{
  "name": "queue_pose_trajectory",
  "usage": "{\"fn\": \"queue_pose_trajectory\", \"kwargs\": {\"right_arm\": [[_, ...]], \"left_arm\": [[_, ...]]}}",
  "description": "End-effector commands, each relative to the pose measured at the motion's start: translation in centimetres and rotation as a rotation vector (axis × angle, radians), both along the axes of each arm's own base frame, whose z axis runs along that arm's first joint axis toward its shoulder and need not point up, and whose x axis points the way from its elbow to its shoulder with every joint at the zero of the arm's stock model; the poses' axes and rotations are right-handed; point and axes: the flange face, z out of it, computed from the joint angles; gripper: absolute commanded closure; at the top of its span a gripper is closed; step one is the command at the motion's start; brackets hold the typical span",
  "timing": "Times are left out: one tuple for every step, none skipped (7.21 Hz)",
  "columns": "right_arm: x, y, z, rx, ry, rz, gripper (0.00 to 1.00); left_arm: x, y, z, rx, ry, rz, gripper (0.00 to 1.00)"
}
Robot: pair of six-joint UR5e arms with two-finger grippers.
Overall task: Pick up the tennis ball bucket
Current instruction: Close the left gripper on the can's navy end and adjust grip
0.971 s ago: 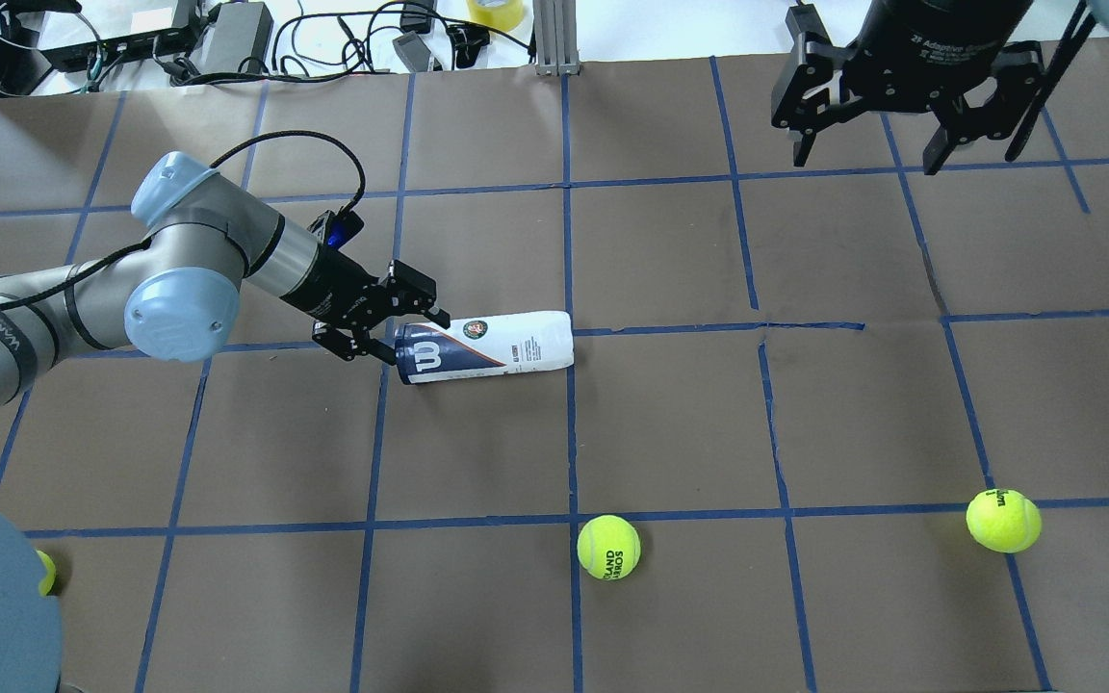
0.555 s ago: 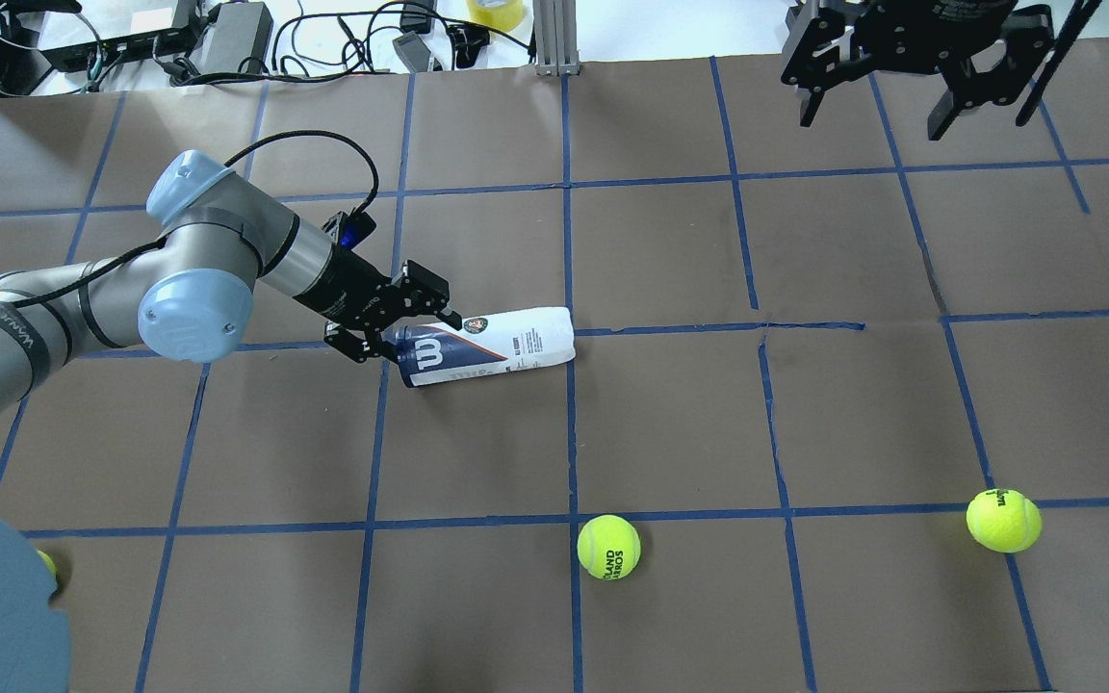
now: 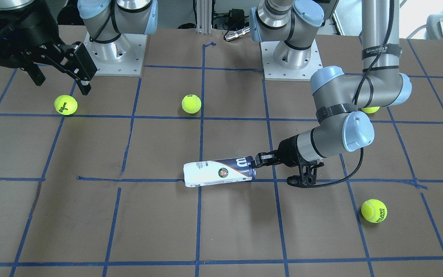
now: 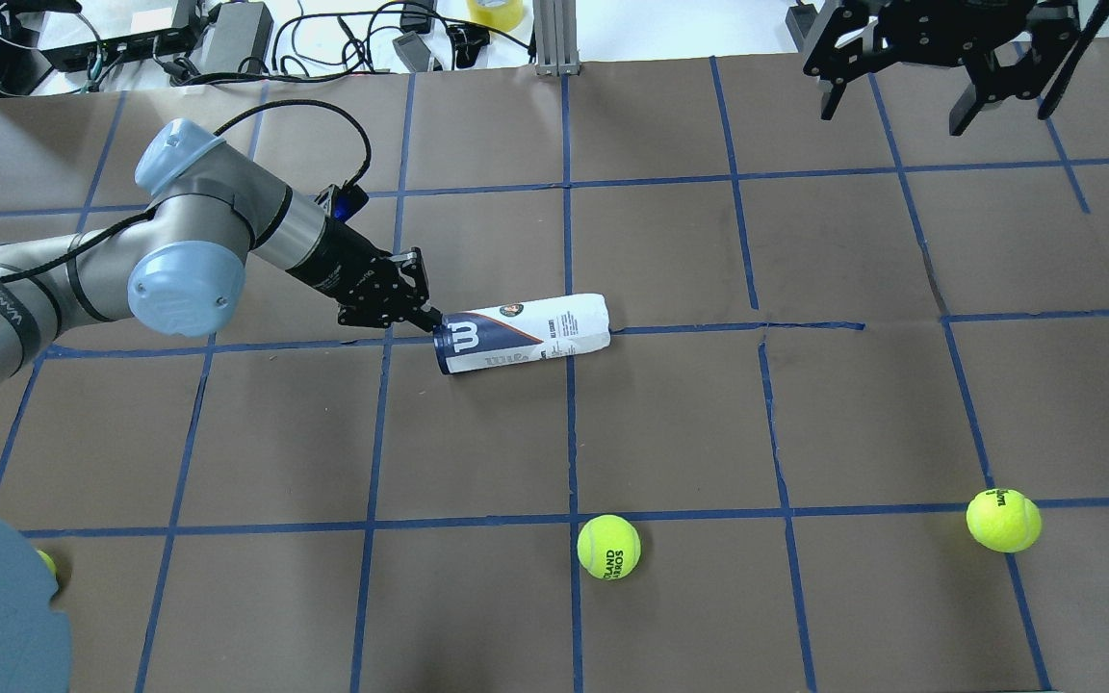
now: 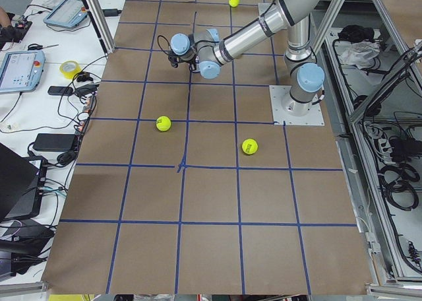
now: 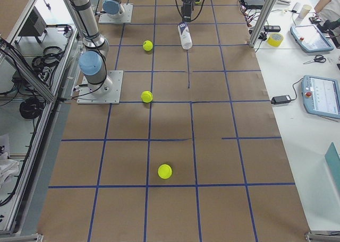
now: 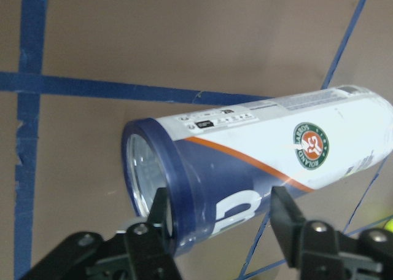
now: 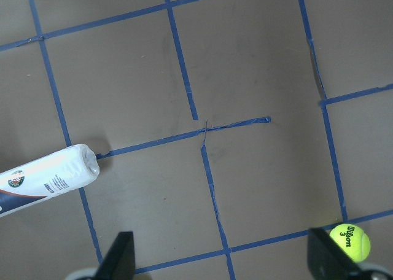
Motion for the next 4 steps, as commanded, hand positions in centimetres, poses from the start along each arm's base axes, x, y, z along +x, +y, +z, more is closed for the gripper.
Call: {"fn": "queue_pose_trajectory", "kwargs": {"right_arm": [[0.0, 0.1, -0.1, 0.003, -0.003, 0.000, 0.00], [0.0, 0.1, -0.1, 0.003, -0.003, 0.000, 0.00], [0.1, 0.1, -0.1, 0.003, -0.003, 0.002, 0.00], [0.1, 0.1, -0.2, 0.006, -0.003, 0.002, 0.00]], "left_arm": [[0.1, -0.5, 0.7, -0.003, -0.008, 0.013, 1.00], [0.2, -0.5, 0.7, 0.017, -0.009, 0.027, 0.87], [0.4, -1.2, 1.5, 0.005, -0.011, 0.029, 0.14], [0.4, -1.4, 1.8, 0.007, -0.012, 0.029, 0.00]]}}
